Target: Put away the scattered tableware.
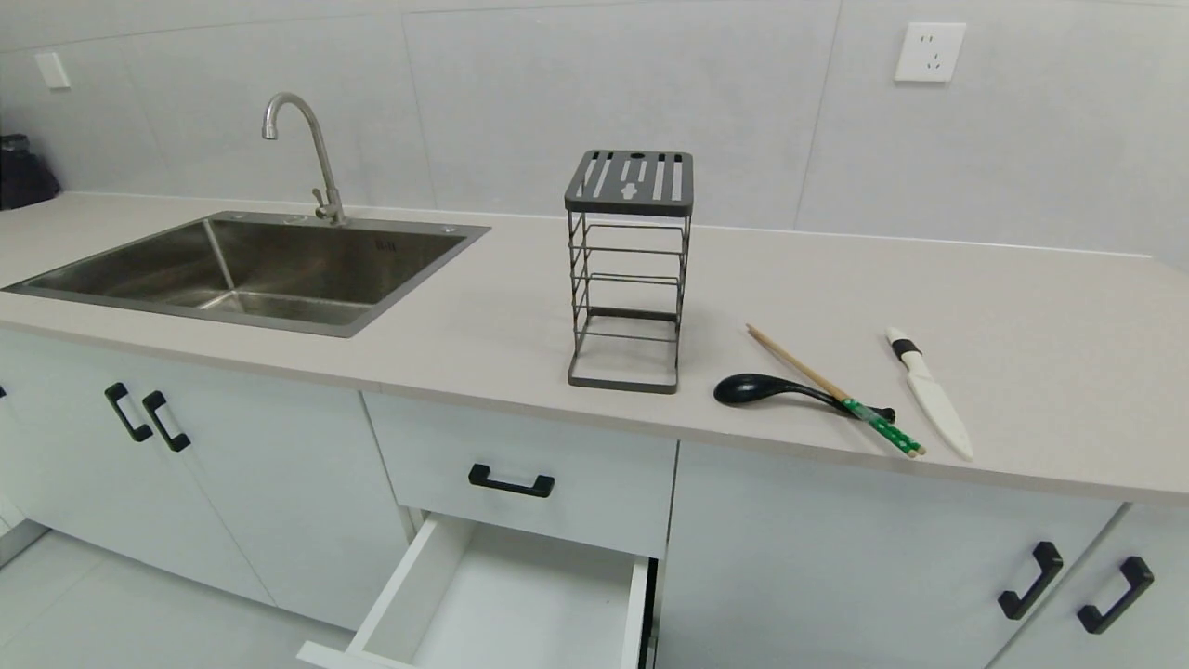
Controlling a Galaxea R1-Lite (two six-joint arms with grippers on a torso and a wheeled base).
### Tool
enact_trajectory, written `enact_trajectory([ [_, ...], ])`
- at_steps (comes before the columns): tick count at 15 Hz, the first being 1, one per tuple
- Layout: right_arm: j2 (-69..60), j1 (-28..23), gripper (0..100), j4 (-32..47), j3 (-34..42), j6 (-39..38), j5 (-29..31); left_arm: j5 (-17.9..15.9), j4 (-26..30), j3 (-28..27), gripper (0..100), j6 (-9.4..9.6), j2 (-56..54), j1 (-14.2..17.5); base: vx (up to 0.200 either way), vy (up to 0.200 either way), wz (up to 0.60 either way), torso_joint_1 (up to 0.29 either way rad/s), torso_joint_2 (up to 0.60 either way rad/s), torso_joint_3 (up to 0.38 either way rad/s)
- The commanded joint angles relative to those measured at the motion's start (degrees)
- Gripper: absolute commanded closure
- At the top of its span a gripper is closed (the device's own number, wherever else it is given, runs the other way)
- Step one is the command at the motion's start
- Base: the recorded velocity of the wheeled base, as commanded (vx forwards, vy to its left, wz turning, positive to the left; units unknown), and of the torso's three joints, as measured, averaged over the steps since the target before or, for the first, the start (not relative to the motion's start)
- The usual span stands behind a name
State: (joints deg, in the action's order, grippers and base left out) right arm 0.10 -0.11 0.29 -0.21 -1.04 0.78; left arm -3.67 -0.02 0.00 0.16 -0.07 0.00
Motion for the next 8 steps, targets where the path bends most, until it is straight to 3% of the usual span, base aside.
enact_trajectory([
  [1, 0.1, 0.0, 100, 0.1, 0.0, 0.0, 0.0, 0.0, 0.0, 0.0, 0, 0.02, 0.1, 0.0, 0.0, 0.0, 0.0, 0.246, -0.35, -0.154],
  [4, 0.1, 0.0, 100, 0.1, 0.0, -0.1, -0.1, 0.0, 0.0, 0.0, 0, 0.02, 0.1, 0.0, 0.0, 0.0, 0.0, 0.183, -0.11, -0.054],
  [8, 0.1, 0.0, 100, 0.1, 0.1, 0.0, 0.0, 0.0, 0.0, 0.0, 0, 0.02, 0.1, 0.0, 0.0, 0.0, 0.0, 0.0, 0.0, 0.0],
])
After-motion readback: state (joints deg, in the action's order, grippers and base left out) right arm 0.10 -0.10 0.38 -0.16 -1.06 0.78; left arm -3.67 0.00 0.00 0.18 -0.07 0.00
